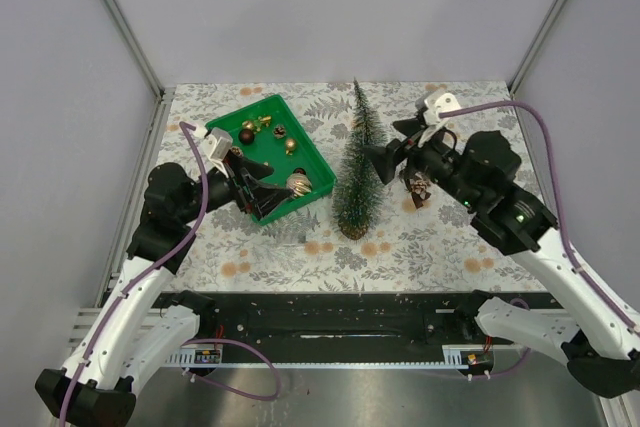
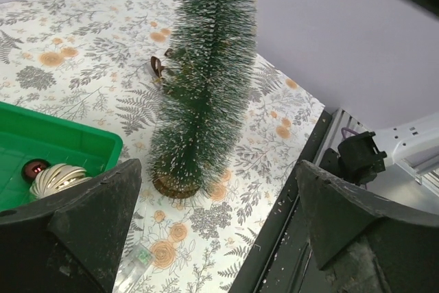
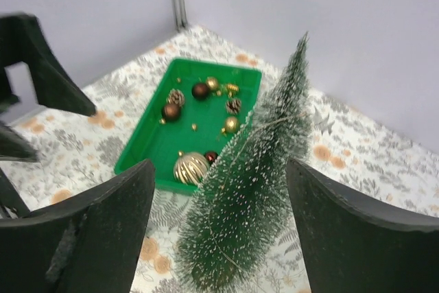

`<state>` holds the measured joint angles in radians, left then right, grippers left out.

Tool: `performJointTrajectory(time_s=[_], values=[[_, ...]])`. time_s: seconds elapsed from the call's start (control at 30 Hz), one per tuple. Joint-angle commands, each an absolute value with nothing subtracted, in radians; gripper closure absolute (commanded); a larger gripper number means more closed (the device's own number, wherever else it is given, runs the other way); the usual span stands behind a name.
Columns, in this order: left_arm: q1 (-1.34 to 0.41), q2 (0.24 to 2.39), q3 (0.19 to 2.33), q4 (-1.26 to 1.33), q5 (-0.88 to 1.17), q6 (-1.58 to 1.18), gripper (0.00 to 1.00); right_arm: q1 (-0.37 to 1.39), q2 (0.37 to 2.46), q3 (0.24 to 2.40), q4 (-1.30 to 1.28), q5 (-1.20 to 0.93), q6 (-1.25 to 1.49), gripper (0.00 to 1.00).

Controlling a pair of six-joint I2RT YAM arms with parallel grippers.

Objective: Decorate the small christmas tree

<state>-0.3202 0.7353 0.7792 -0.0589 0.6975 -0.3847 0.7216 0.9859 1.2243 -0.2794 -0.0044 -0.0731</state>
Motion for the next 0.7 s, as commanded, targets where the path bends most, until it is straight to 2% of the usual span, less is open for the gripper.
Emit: performJointTrajectory(time_s=[0.0, 0.1, 0.2, 0.3, 0.43, 0.53, 0.67], values=[[-0.311, 0.723, 0.802, -0.068, 0.64, -0.357, 0.01, 0.718, 0.913, 1.302, -0.288, -0.038, -0.025, 0.12], [-0.31, 0.716, 0.796, -0.069, 0.629, -0.359, 0.01, 0.718, 0.879, 1.328, -0.301, -0.006, -0.015, 0.09], [-0.307, 0.709, 0.799, -0.086, 0.606, -0.347, 0.01, 0.718, 0.853, 1.354, -0.322, 0.128, -0.011, 0.08], [-0.304, 0.698, 0.802, -0.112, 0.565, -0.33, 0.01, 0.719, 0.844, 1.358, -0.34, 0.323, 0.02, 0.09], [-0.304, 0.686, 0.81, -0.152, 0.493, -0.319, 0.01, 0.706, 0.931, 1.345, -0.397, 0.604, 0.095, 0.1], [-0.304, 0.687, 0.842, -0.222, 0.466, -0.29, 0.01, 0.603, 1.003, 1.325, -0.414, 0.563, 0.223, 0.1], [-0.304, 0.687, 0.902, -0.36, 0.446, -0.216, 0.01, 0.352, 1.087, 1.253, -0.413, 0.419, 0.435, 0.11]])
